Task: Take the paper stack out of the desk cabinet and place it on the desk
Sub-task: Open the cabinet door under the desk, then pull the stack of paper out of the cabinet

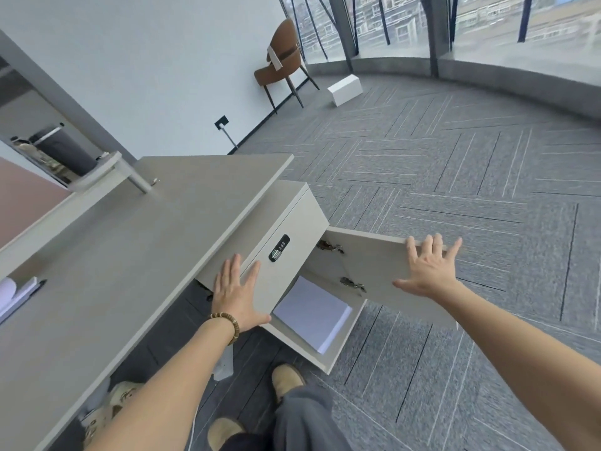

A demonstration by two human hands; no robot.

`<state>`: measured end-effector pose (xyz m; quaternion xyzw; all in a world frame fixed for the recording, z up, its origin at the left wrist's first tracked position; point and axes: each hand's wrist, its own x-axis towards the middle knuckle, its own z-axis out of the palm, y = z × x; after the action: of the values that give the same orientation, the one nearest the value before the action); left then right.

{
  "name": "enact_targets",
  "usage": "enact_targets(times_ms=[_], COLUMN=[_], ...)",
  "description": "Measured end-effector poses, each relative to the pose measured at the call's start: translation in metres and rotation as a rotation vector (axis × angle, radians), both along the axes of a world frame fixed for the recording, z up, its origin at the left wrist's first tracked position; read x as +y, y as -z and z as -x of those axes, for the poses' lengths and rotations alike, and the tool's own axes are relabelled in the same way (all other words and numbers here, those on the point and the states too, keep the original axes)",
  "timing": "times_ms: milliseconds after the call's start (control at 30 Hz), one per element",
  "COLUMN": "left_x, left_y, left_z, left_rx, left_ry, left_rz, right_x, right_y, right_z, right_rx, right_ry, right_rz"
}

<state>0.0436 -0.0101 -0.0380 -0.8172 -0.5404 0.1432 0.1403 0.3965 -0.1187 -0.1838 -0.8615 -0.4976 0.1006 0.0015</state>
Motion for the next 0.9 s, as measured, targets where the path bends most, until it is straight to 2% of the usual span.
enact_targets(times_ms=[300,500,667,900], left_x=[-0.002,-0.03,-0.051,-0.063], left_y=[-0.005,-0.012,-0.018,-0.006], left_z=[-0.007,-0.026,-0.044,-0.057], left_rx=[-0.014,-0.137,-0.265,-0.339], left_ry=[-0.049,-0.046,0.091,0.016], left_rz=[0.066,0.133,0.192,0.338], right_x=[0.011,-0.004,-0.019,-0.008], right_y=[-0.009,-0.028,-0.053,-0.055], right_z=[-0.009,0.004,0.018,0.048], right_rx=[0.089,0.226,0.299,0.41], right_ry=[-0.034,-0.122,-0.107,-0.146], right_rz=[0.037,0.016,0.002,0.012])
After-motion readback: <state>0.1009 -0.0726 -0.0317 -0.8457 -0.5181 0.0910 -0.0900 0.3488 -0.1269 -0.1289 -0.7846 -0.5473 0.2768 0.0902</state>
